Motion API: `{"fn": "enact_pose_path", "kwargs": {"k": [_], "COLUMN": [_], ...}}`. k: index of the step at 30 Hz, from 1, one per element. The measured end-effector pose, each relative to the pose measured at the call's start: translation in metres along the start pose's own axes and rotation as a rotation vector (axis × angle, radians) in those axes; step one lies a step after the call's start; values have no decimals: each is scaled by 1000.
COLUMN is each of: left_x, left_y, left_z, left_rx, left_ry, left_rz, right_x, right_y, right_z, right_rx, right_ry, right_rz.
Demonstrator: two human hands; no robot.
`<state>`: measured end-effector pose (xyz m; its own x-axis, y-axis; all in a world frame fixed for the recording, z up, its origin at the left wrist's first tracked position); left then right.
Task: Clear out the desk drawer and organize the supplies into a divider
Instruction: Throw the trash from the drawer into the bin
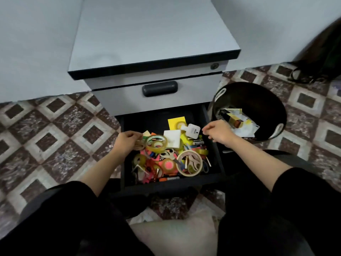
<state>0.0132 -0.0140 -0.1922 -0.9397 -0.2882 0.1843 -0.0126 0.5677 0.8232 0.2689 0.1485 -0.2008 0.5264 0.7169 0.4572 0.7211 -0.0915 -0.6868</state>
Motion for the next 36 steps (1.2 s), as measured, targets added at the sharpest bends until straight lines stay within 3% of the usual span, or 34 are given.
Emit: {"fn": "enact_pose_path", "kwargs": {"k": [4,8,11,17,22,25,29,36], "left_x": [35,46,34,-13,-21,-26,-28,-21], "left_y": [-17,-27,-35,-62,-78,-80,-87,-80], "left_z": [3,12,17,18,21,18,16,24], "left_rx": [51,43,30,58,89,49,99,137], "left_ry": [45,-16,-135,-532,-606,-607,-643,-585], "left_rz": [108,278,580,1047,1233,1353,1349,1048], "right_x": [-32,-51,-60,-71,-80,-81,-78,-67], "right_y": [-17,-28,-27,-18,-6,-2,-6,-3], "right_z": [25,44,64,92,97,95,89,80], "right_rx": [-5,-12,-18,-95,-130,-131,-109,-73], "right_ry": [-16,-17,-52,-167,-279,-258,-200,-147], "right_rz": [-216,-367,-527,-745,-775,-829,-885,-791]}}
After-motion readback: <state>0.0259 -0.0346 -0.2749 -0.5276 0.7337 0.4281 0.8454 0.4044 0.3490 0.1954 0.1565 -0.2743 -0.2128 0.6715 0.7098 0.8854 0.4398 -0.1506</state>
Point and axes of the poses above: each hand's wrist, its own z-axis towards the middle knuckle, its own x-axis out of the back of the hand, y = z × x, the point moved 5 cm from there along z, towards the middle knuckle, and after that the axes turned 14 degrees about -y, right-handed, at the moved point
